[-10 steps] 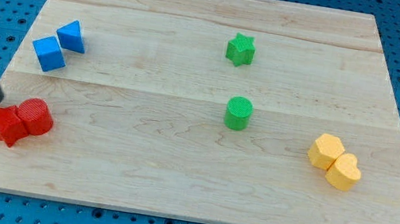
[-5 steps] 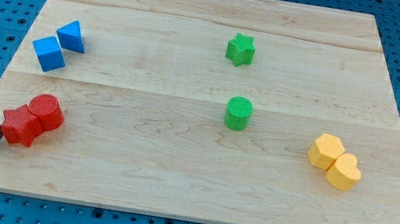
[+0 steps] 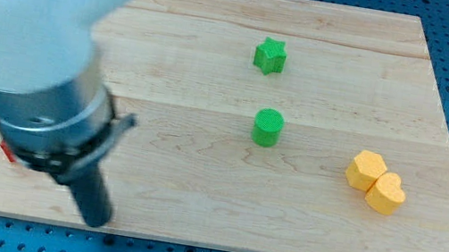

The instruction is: Push the red blocks slightly to right

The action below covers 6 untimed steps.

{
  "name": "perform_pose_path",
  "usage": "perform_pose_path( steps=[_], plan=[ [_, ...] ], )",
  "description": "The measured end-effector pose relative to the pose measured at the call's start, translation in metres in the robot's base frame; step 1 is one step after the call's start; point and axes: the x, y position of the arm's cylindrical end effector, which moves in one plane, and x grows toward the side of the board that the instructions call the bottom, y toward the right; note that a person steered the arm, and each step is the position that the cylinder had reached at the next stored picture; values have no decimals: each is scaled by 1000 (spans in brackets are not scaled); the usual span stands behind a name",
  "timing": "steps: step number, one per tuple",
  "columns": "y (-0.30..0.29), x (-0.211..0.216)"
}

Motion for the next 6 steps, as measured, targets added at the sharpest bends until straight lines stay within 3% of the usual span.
perform_pose_path(
  steps=[1, 4, 5, 6],
  plan=[
    [41, 0],
    [75, -2],
    [132, -22],
    [153, -61]
  ],
)
